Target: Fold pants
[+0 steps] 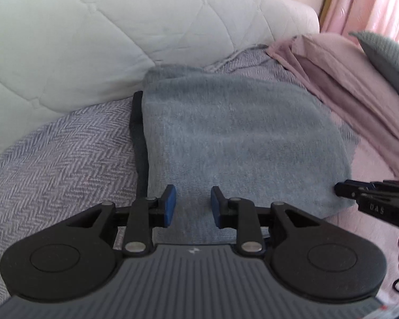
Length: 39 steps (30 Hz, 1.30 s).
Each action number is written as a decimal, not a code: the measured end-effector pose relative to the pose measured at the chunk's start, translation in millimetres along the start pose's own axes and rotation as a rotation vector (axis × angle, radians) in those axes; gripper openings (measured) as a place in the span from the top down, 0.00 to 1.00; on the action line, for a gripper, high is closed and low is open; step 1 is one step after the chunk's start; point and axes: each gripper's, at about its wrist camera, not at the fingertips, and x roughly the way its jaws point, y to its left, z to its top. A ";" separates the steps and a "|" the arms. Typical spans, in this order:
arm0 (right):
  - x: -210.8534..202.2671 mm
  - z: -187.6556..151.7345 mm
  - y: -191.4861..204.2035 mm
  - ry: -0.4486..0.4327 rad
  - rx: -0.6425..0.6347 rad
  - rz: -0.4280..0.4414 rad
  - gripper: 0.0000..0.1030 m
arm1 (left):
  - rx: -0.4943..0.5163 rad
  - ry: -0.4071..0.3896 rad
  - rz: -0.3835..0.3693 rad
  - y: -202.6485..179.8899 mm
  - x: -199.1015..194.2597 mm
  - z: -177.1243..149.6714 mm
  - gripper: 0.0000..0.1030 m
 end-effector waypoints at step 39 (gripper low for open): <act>-413.8 -115.0 94.1 -0.055 0.035 0.117 0.35 | -0.033 0.027 0.032 -91.3 -407.4 -122.7 0.35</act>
